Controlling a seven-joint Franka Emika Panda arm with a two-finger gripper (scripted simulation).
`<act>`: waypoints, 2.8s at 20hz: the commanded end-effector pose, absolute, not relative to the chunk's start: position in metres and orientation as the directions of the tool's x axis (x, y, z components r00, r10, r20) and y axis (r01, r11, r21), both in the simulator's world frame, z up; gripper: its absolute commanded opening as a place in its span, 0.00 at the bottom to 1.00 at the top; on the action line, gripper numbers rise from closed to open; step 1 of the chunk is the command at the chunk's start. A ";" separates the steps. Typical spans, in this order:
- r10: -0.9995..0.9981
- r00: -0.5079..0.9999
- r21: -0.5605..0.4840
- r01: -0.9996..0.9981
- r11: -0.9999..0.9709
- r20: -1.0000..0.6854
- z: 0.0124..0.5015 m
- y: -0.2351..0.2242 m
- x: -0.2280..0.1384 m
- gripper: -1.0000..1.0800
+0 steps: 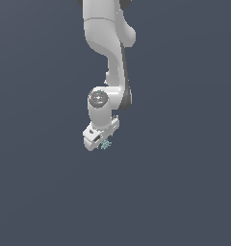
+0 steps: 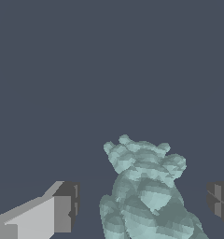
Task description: Pick up the object and move it to a goal position.
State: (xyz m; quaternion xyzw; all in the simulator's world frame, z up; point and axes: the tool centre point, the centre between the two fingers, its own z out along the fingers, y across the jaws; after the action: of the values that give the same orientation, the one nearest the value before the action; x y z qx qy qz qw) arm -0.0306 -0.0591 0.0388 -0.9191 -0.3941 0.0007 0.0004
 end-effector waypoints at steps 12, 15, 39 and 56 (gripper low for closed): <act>0.725 0.689 0.000 0.725 -0.689 0.000 0.035 -0.059 -0.030 0.00; 0.725 0.689 0.001 0.725 -0.689 0.000 0.037 -0.059 -0.029 0.00; 0.726 0.688 0.001 0.726 -0.688 -0.001 0.210 -0.024 -0.050 0.00; 0.727 0.687 0.000 0.727 -0.687 0.000 0.397 0.012 -0.067 0.00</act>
State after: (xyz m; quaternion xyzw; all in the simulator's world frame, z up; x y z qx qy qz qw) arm -0.0649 0.0090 0.3806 -0.9184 -0.3956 -0.0005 -0.0001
